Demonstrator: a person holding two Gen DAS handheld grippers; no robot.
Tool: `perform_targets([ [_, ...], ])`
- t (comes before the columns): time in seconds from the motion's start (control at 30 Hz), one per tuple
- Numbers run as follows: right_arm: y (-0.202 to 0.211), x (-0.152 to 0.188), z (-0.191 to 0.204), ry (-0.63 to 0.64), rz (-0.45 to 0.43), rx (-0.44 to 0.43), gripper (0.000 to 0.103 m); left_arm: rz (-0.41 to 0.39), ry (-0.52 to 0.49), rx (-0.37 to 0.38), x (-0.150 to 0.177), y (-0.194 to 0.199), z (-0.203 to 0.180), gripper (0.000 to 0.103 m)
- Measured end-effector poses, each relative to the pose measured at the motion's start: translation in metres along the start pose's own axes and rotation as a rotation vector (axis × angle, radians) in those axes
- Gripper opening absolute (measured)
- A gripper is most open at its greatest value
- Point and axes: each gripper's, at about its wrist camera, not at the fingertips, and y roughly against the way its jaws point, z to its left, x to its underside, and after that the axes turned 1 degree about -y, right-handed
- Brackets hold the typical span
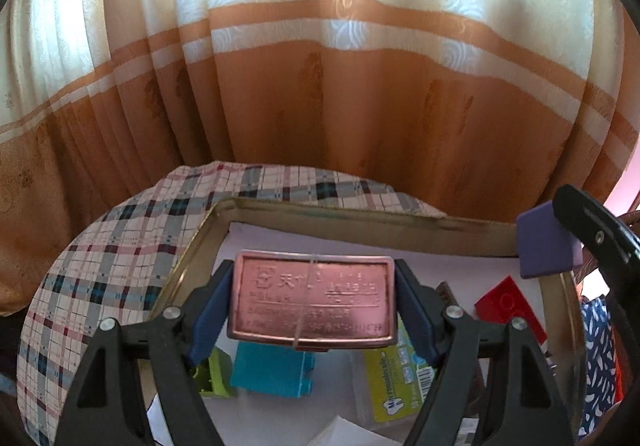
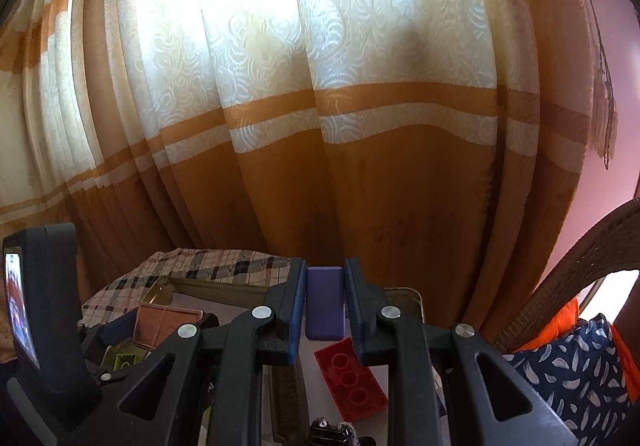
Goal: Organize rigid objects
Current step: 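Lower the copper plate and purple block into the tray and open both grippers, then lift both open grippers up and back out of the tray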
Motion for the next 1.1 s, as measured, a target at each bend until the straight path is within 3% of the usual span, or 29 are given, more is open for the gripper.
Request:
perform_targets([
  [0.23, -0.008, 0.000, 0.000, -0.006, 0.055, -0.003, 0.022, 0.032, 0.002, -0.007, -0.001, -0.005, 0.001, 0.077],
  [0.37, -0.019, 0.001, -0.003, -0.037, 0.125, -0.053, 0.023, 0.073, -0.034, -0.034, -0.002, -0.013, -0.005, 0.077],
  [0.43, -0.022, 0.001, -0.006, -0.064, 0.142, -0.065, 0.037, 0.088, -0.058, -0.044, -0.002, -0.017, -0.008, 0.080],
  [0.47, -0.022, 0.001, -0.009, -0.083, 0.146, -0.068, 0.057, 0.097, -0.077, -0.046, -0.002, -0.019, -0.010, 0.092],
  [0.5, -0.019, 0.001, -0.011, -0.100, 0.137, -0.069, 0.074, 0.106, -0.088, -0.048, -0.002, -0.020, -0.012, 0.099],
  [0.57, -0.007, 0.000, -0.018, -0.138, 0.082, -0.073, 0.081, 0.085, -0.101, -0.049, -0.003, -0.014, -0.014, 0.102],
  [0.8, 0.026, 0.004, -0.017, -0.168, -0.014, -0.084, 0.085, 0.011, -0.085, -0.022, -0.001, 0.012, -0.006, 0.103],
  [1.03, 0.071, 0.031, -0.002, -0.114, -0.164, -0.005, 0.086, -0.140, -0.073, -0.056, 0.026, 0.053, 0.013, 0.103],
  [1.1, 0.083, 0.042, 0.003, -0.099, -0.201, 0.026, 0.090, -0.152, -0.060, -0.061, 0.034, 0.059, 0.020, 0.103],
])
